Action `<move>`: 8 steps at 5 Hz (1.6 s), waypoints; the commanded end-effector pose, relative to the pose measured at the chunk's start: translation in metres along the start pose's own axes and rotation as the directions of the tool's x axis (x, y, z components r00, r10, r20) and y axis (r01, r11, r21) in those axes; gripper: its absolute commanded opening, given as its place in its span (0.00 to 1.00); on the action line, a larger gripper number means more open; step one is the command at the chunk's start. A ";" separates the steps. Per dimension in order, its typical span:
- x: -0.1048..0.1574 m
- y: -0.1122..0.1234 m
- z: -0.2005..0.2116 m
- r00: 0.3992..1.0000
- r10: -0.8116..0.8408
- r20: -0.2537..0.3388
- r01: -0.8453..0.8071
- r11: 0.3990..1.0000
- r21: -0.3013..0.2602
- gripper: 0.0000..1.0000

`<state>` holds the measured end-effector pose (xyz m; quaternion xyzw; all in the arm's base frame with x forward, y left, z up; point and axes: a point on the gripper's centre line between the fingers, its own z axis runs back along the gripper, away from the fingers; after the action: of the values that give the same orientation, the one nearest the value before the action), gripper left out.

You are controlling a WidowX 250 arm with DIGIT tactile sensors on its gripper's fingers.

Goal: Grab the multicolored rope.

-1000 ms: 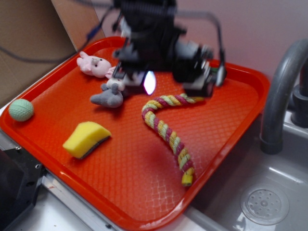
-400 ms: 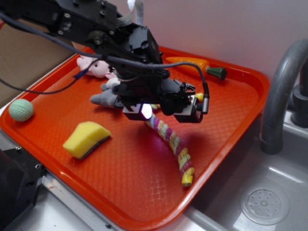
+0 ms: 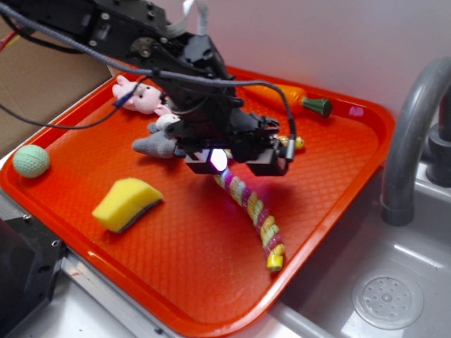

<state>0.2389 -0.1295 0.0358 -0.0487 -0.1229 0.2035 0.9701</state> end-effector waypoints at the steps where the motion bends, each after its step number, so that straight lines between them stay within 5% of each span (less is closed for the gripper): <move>1: -0.003 0.028 -0.008 1.000 0.009 -0.015 -0.008 0.997 0.072 0.00; 3: -0.004 0.015 -0.026 0.995 -0.100 0.009 0.099 0.993 0.063 0.00; 4: 0.006 0.016 0.005 0.993 -0.114 0.038 0.113 0.993 0.035 0.00; 7: 0.051 0.041 0.152 0.987 -0.145 -0.072 0.148 0.988 0.032 0.00; 8: 0.062 0.051 0.198 0.988 -0.142 -0.057 0.145 0.989 0.035 0.00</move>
<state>0.2121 -0.0578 0.2170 -0.0169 -0.0680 0.1356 0.9883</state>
